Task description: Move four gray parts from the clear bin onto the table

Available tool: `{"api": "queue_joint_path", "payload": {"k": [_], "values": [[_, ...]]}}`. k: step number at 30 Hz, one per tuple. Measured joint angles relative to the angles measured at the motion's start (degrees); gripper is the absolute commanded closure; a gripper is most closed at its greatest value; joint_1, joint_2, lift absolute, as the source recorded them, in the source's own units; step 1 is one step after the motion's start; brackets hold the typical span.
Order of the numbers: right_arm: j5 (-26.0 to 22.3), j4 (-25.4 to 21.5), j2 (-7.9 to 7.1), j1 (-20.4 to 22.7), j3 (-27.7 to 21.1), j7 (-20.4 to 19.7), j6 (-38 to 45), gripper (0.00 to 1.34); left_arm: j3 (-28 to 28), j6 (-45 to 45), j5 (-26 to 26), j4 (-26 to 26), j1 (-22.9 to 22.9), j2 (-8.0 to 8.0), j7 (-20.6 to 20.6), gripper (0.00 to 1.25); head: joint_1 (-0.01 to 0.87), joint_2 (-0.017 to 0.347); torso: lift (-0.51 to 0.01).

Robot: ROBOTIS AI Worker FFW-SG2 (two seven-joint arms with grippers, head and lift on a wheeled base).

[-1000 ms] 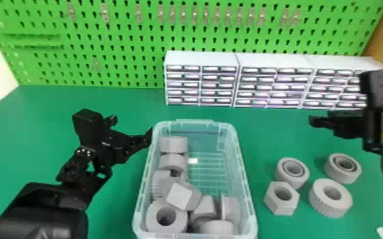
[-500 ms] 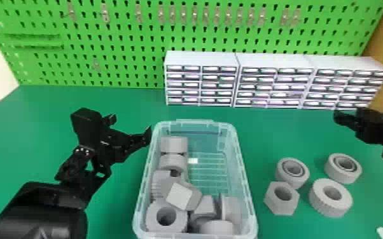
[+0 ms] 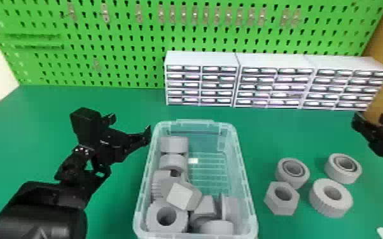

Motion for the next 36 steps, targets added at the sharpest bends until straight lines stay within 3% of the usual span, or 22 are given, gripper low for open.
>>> {"api": "queue_joint_path", "payload": {"k": [8, 14, 36], "values": [[-0.58, 0.42, 1.79, 1.84, -0.77, -3.72, -9.33, 0.61, 0.77, -0.07, -0.29, 0.00, -0.20, -0.02, 0.06, 0.11, 0.678, 0.034, -0.050], [-1.72, 1.85, 2.46, 2.25, -0.67, -4.27, -13.31, 0.61, 1.52, -0.47, -0.73, 0.00, -0.76, -0.05, 0.06, 0.11, 0.678, 0.034, -0.050], [0.61, 2.97, 3.26, 1.98, 0.16, -5.39, -15.17, 0.57, 2.50, -2.59, -2.88, 0.08, -1.60, -0.41, 0.06, 0.11, 0.678, 0.034, -0.050]]}}
